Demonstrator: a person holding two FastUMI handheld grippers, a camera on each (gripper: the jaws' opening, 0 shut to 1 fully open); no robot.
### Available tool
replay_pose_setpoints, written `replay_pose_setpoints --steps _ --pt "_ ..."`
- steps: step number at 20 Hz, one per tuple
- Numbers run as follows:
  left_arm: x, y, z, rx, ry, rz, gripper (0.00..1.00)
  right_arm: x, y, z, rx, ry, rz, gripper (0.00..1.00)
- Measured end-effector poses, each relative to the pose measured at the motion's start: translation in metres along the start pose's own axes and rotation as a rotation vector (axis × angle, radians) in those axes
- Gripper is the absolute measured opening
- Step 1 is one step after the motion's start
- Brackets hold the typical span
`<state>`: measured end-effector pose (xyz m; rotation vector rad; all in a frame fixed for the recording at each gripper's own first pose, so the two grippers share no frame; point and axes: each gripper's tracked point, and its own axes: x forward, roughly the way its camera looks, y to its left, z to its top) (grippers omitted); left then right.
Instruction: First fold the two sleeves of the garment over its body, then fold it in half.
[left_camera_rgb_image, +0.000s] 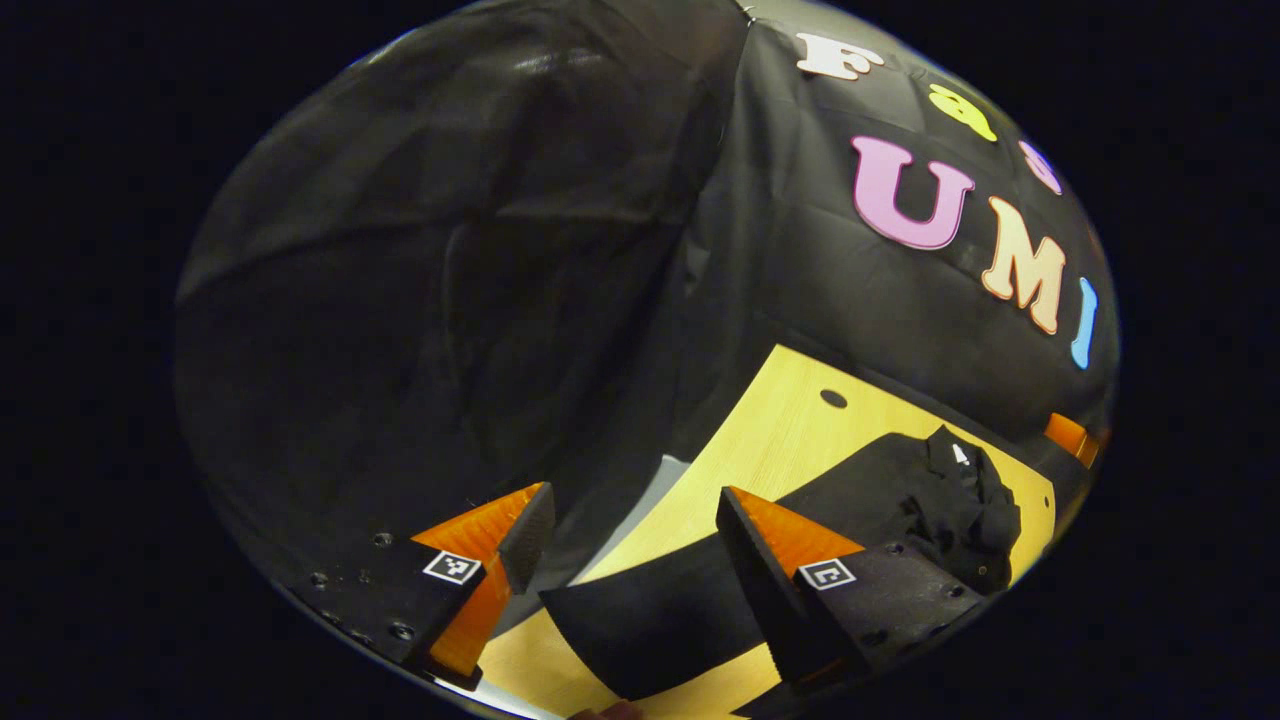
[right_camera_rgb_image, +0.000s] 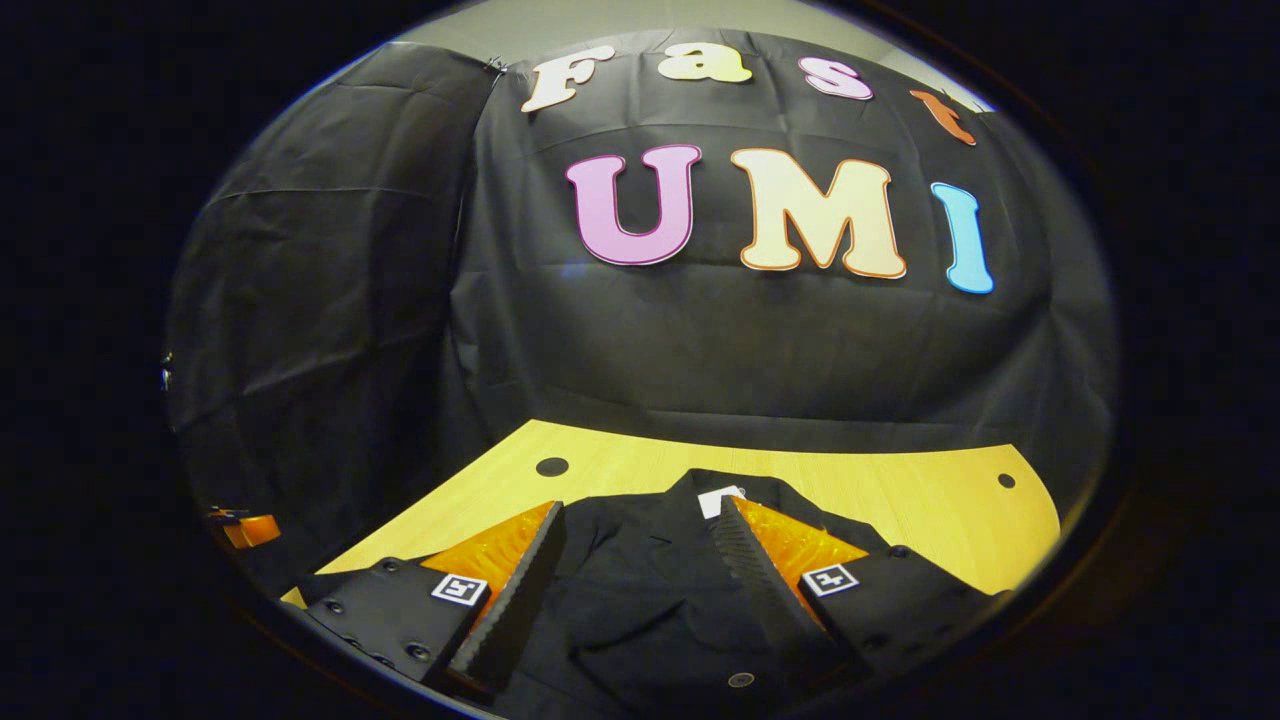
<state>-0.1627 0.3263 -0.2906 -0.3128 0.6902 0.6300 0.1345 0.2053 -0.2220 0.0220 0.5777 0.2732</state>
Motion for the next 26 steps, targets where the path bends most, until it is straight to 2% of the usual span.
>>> replay_pose_setpoints --steps 2,6,11,14,15,19,21,26 --pt "0.005 0.003 -0.021 0.014 0.037 0.01 0.98 -0.003 -0.004 -0.003 -0.005 0.017 -0.008 0.98" --pt "0.007 -0.006 -0.063 0.111 0.113 0.008 0.97 -0.005 -0.01 -0.01 -0.025 0.038 -0.015 0.98" --pt "0.004 -0.01 -0.1 0.098 0.21 0.022 0.97 -0.012 -0.015 -0.009 -0.041 0.031 -0.015 0.98" --pt "0.004 -0.011 -0.104 0.19 0.206 0.036 0.96 -0.016 -0.024 -0.009 -0.037 0.027 -0.023 0.97" --pt "0.003 -0.013 -0.102 0.208 0.178 0.019 0.96 -0.018 -0.027 -0.008 -0.031 0.025 -0.026 0.97" --pt "-0.002 -0.037 -0.106 0.247 0.149 -0.043 0.33 -0.026 -0.038 -0.009 -0.019 0.016 -0.013 0.97" --pt "0.0 -0.037 -0.106 0.279 0.118 -0.031 0.02 -0.033 -0.044 -0.009 -0.016 0.009 -0.004 0.98" --pt "-0.009 -0.043 -0.082 0.196 0.116 -0.036 0.0 -0.052 -0.064 -0.011 -0.012 -0.019 0.0 0.97"
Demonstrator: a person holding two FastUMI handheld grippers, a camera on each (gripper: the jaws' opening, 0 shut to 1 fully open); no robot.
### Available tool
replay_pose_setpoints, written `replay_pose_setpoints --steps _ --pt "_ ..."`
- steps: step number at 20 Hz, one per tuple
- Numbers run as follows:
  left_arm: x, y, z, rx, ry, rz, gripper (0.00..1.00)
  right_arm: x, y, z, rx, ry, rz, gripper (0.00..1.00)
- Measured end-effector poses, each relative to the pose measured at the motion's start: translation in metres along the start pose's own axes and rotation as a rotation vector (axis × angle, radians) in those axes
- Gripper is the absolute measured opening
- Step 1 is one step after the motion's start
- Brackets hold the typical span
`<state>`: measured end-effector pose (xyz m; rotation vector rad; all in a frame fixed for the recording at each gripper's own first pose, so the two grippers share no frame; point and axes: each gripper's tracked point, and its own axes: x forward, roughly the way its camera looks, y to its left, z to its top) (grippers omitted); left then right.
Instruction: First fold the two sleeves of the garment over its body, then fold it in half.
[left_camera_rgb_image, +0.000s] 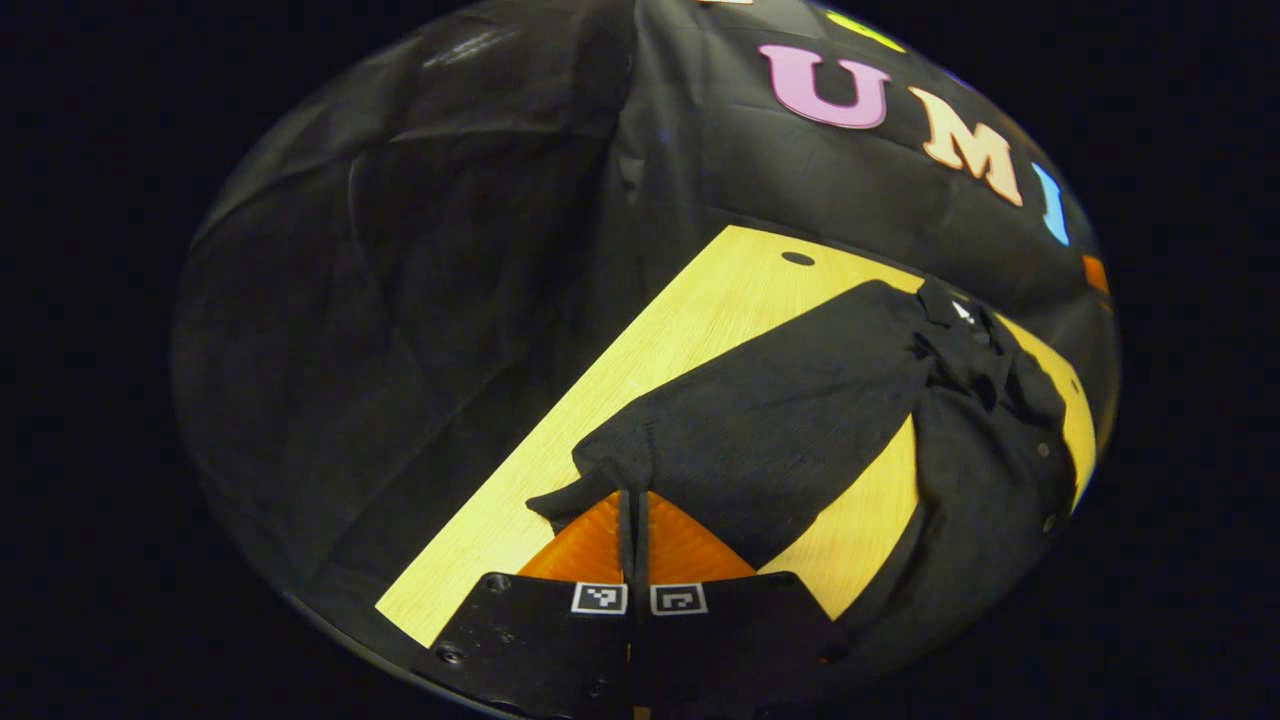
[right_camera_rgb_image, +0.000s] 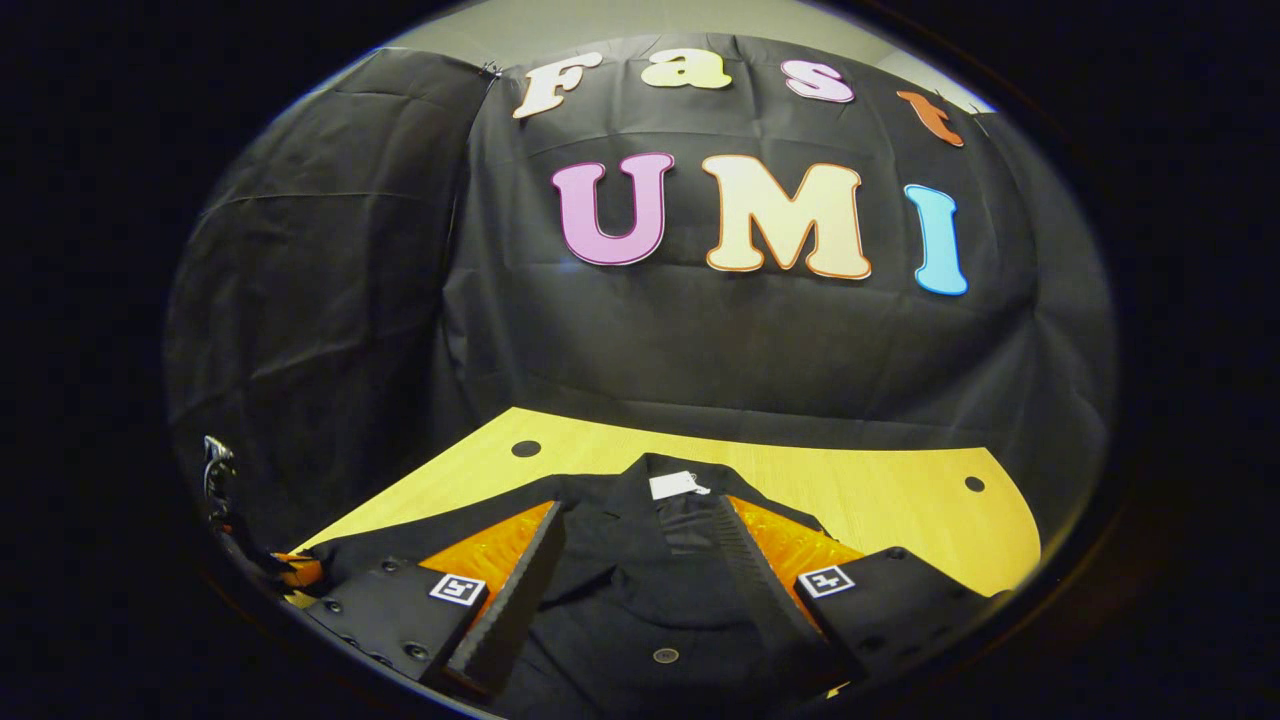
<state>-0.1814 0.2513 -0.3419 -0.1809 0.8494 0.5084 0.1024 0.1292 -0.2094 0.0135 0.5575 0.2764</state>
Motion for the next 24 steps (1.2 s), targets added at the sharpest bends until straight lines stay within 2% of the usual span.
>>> replay_pose_setpoints --steps 3,10,17,24 --pt "-0.007 -0.013 0.048 0.023 -0.1 -0.002 0.0 -0.013 -0.016 -0.003 0.019 -0.01 0.001 0.97" --pt "-0.018 -0.095 0.136 0.093 -0.259 -0.113 0.0 -0.054 -0.075 -0.013 0.065 -0.04 -0.057 0.97" --pt "-0.023 -0.194 0.18 0.186 -0.362 -0.243 0.0 -0.095 -0.142 -0.035 0.134 -0.045 -0.152 0.97" --pt "-0.032 -0.307 0.187 0.277 -0.389 -0.401 0.0 -0.128 -0.196 -0.056 0.188 -0.053 -0.23 0.97"
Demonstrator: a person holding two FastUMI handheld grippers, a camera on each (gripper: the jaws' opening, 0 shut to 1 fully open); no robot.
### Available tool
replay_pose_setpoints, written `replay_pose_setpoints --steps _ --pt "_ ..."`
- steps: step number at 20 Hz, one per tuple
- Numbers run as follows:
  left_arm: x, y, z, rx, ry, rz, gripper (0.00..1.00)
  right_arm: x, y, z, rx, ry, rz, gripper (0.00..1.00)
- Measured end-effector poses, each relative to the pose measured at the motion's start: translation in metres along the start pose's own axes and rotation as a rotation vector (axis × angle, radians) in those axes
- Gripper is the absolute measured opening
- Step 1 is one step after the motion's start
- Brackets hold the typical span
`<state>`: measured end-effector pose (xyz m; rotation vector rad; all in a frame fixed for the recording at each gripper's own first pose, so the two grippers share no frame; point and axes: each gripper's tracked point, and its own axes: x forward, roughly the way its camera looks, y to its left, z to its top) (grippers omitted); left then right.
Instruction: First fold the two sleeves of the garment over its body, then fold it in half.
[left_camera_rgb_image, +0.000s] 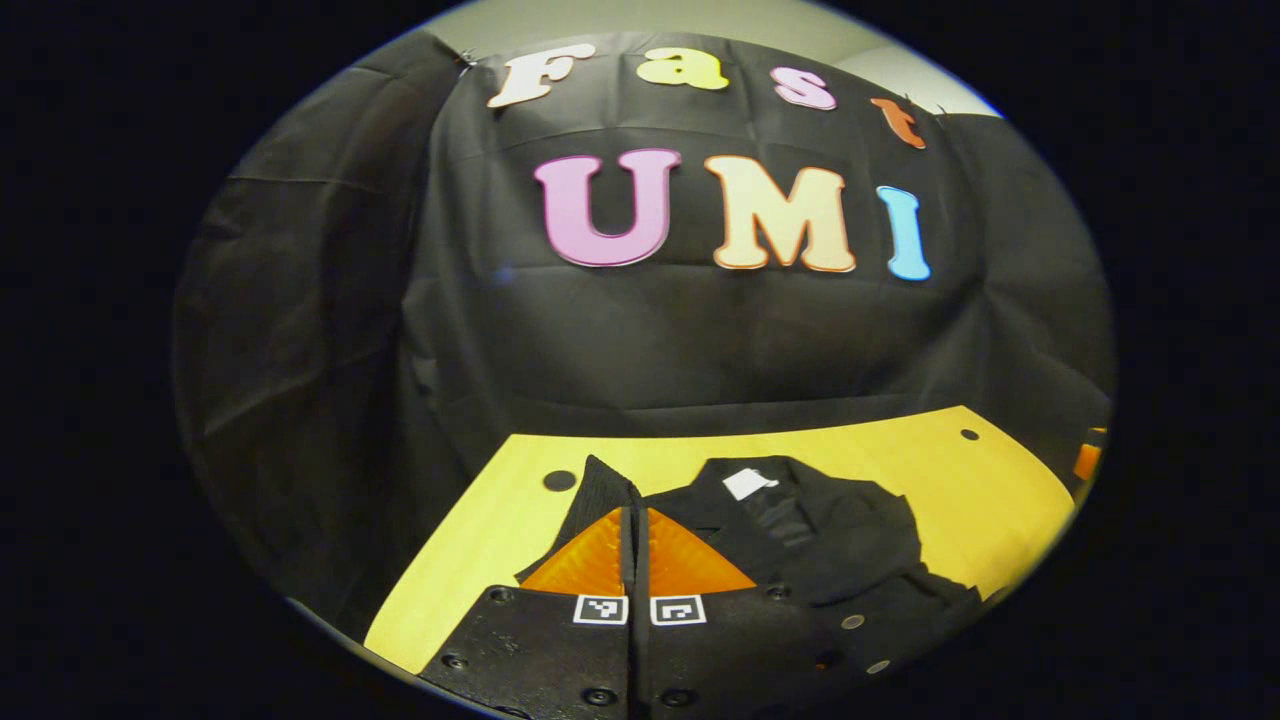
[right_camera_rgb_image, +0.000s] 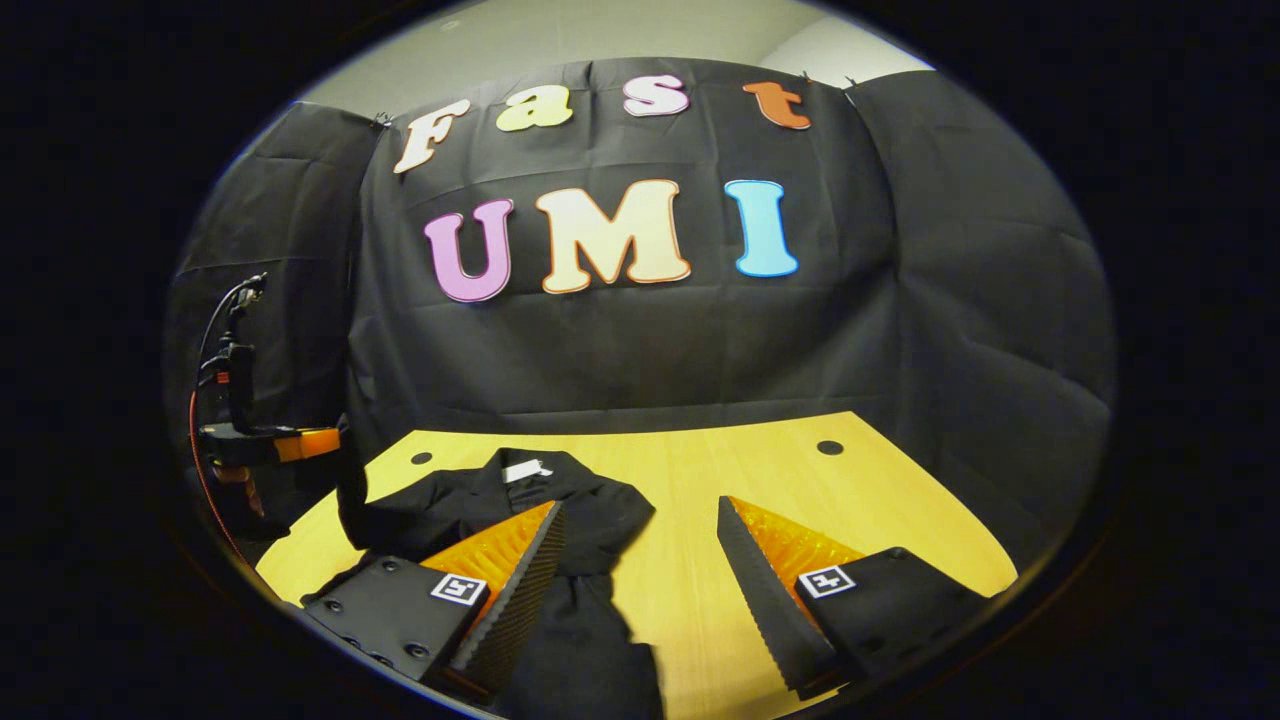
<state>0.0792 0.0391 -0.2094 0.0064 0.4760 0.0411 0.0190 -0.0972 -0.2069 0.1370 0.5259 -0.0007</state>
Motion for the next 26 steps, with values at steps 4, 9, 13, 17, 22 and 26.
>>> replay_pose_setpoints --steps 4,9,13,17,22,26 --pt "0.022 -0.059 0.003 0.038 0.0 -0.089 0.0 -0.015 -0.04 -0.008 0.028 0.005 -0.057 0.97" --pt "0.044 -0.124 0.002 0.081 0.007 -0.184 0.0 -0.036 -0.086 -0.014 0.071 0.007 -0.141 0.98" --pt "0.057 -0.169 -0.009 0.097 0.04 -0.24 0.0 -0.048 -0.113 -0.018 0.095 0.013 -0.194 0.98" --pt "0.066 -0.191 -0.019 0.112 0.076 -0.25 0.0 -0.053 -0.127 -0.02 0.106 0.019 -0.214 0.98" --pt "0.038 -0.186 0.004 0.119 0.024 -0.22 0.99 -0.045 -0.12 -0.016 0.077 0.012 -0.152 0.98" --pt "-0.014 -0.14 0.019 0.098 -0.027 -0.155 0.94 -0.035 -0.084 -0.022 0.062 0.029 -0.024 0.98"
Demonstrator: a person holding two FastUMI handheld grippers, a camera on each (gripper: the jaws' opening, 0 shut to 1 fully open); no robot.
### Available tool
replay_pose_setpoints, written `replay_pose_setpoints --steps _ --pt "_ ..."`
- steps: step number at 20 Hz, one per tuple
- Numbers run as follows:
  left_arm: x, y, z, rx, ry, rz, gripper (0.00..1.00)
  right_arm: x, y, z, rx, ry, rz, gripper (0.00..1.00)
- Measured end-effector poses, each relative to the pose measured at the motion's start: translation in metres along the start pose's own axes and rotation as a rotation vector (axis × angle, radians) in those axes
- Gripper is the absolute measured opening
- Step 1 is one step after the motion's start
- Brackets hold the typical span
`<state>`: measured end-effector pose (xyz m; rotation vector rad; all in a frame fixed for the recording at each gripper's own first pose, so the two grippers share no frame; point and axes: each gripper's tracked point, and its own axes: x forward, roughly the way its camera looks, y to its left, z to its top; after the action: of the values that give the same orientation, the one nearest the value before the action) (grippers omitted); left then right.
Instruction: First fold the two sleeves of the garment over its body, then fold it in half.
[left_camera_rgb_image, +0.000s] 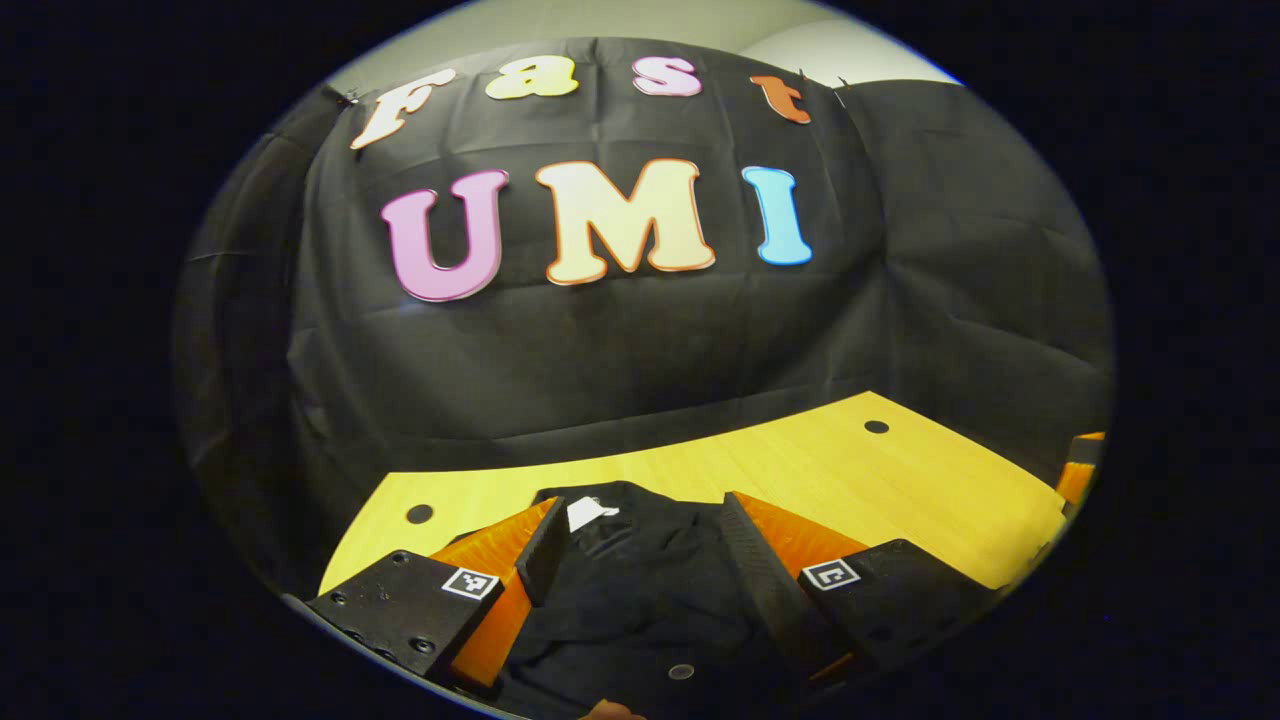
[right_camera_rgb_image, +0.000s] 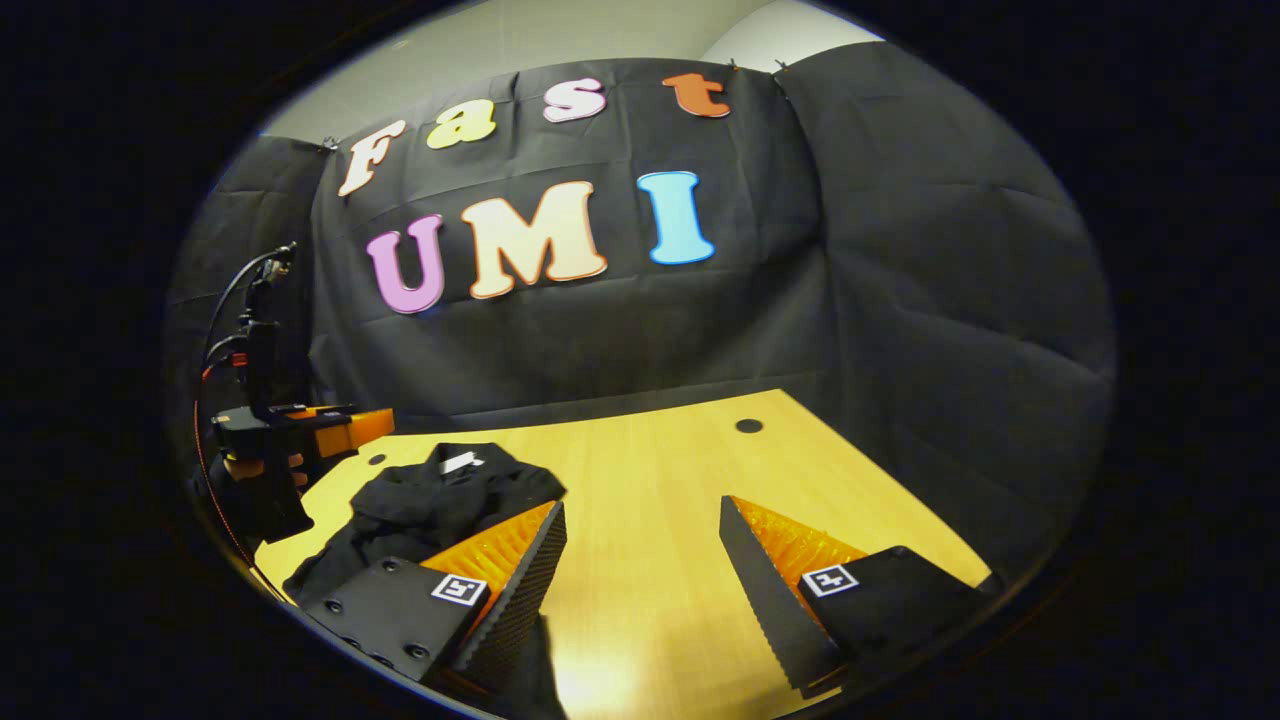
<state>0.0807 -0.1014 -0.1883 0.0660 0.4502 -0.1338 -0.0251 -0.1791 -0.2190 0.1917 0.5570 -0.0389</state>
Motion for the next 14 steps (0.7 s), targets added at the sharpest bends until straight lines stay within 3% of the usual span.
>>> replay_pose_setpoints --steps 5,14 --pt "-0.074 0.057 -0.021 -0.022 -0.026 0.093 0.93 -0.008 0.049 -0.012 -0.035 0.001 0.061 0.98" --pt "-0.181 0.134 -0.143 -0.081 0.187 0.206 0.93 -0.04 0.086 -0.09 -0.118 0.129 0.057 0.98"
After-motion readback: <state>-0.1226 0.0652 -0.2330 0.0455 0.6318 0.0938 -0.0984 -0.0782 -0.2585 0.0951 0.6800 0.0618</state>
